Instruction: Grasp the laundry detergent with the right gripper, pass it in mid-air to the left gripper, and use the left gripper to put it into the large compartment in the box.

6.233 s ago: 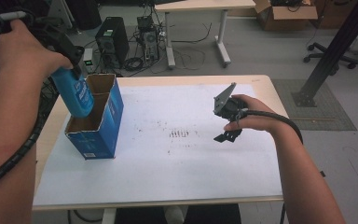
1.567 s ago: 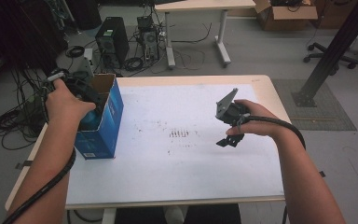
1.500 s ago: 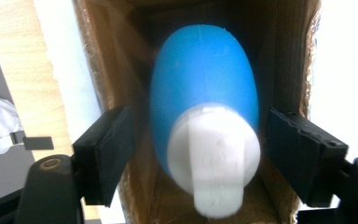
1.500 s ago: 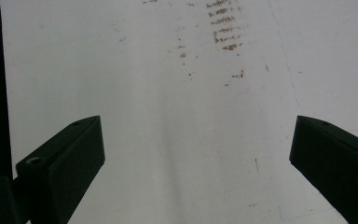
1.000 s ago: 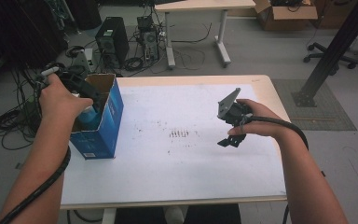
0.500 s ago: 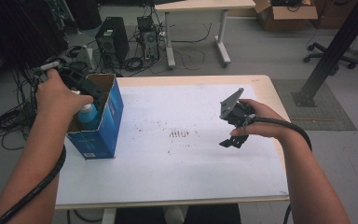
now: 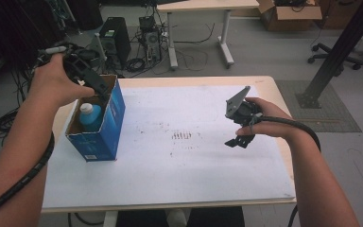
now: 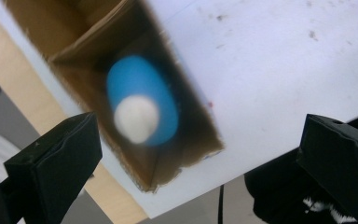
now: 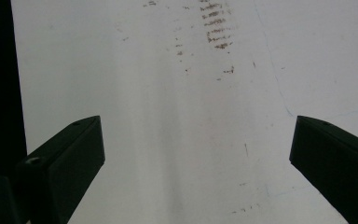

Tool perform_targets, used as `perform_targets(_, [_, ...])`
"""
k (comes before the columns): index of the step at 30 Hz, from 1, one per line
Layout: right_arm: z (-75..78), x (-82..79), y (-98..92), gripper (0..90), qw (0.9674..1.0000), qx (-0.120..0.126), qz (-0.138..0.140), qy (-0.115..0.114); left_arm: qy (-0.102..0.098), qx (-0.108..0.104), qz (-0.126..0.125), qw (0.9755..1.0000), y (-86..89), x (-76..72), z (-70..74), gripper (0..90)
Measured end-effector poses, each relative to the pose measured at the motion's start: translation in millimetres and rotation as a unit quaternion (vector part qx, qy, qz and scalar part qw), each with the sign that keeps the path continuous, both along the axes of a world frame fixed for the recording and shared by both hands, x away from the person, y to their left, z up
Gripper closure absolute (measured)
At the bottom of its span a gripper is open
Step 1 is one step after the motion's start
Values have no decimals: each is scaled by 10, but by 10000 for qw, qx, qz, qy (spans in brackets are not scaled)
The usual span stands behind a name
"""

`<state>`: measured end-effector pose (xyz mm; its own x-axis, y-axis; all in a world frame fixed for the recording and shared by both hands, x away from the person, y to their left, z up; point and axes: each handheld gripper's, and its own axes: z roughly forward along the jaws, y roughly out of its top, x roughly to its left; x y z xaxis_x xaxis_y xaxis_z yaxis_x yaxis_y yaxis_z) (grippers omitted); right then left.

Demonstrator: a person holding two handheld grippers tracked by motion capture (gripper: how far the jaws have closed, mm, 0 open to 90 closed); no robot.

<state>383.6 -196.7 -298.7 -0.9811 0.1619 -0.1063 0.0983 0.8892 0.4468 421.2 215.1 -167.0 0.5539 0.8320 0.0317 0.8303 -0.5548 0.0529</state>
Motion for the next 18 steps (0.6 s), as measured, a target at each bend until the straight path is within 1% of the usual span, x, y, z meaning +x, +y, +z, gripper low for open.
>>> perform_targets(1, [2, -1, 2, 31, 10000, -15, 5, 6, -34, -10, -152, 9999, -46, -6, 22, 2])
perform_targets(2, [3, -3, 4, 31, 10000, -26, 9, 12, -55, 30, -373, 9993, -100, -15, 41, 2])
perform_targets(3, [4, -4, 8, 31, 10000, -35, 3, 13, -45, 50, -540, 9985, -153, -23, 53, 2])
perform_targets(4, [9, -5, 13, 31, 10000, -59, -6, 23, -39, 97, -750, 9971, -210, -30, 59, 2])
perform_targets(6, [26, -7, 22, 31, 10000, -90, 0, 12, 68, 159, -1073, 9941, -322, -48, 56, 2])
perform_targets(7, [41, -9, 26, 31, 9999, -101, 12, 9, 107, 208, -1270, 9916, -381, -58, 53, 2])
perform_targets(9, [67, -16, 40, 31, 9999, -118, 34, -5, 172, 212, -1628, 9863, -487, -77, 49, 2])
perform_targets(11, [86, -29, 58, 31, 9998, -167, 113, -15, 111, 128, -1995, 9797, -591, -108, 53, 2])
perform_targets(12, [93, -33, 68, 31, 9997, -187, 133, -6, 87, 92, -2176, 9760, -647, -124, 54, 2])
perform_targets(13, [98, -34, 79, 31, 9996, -216, 153, -1, 61, 2, -2356, 9718, -708, -151, 45, 2])
perform_targets(14, [104, -36, 89, 31, 9996, -251, 156, 5, 124, -111, -2566, 9664, -782, -174, 35, 2])
perform_targets(15, [110, -35, 103, 31, 9994, -290, 164, 18, 142, -111, -2706, 9625, -831, -191, 26, 2])
perform_targets(16, [114, -34, 112, 31, 9994, -315, 173, 23, 124, -86, -2905, 9568, -890, -215, 8, 2])
perform_targets(17, [117, -34, 124, 31, 9993, -326, 191, 36, 183, -87, -3021, 9531, -944, -234, -8, 2])
perform_targets(18, [120, -35, 137, 31, 9992, -357, 196, 49, 215, -62, -3179, 9479, -995, -252, -23, 2])
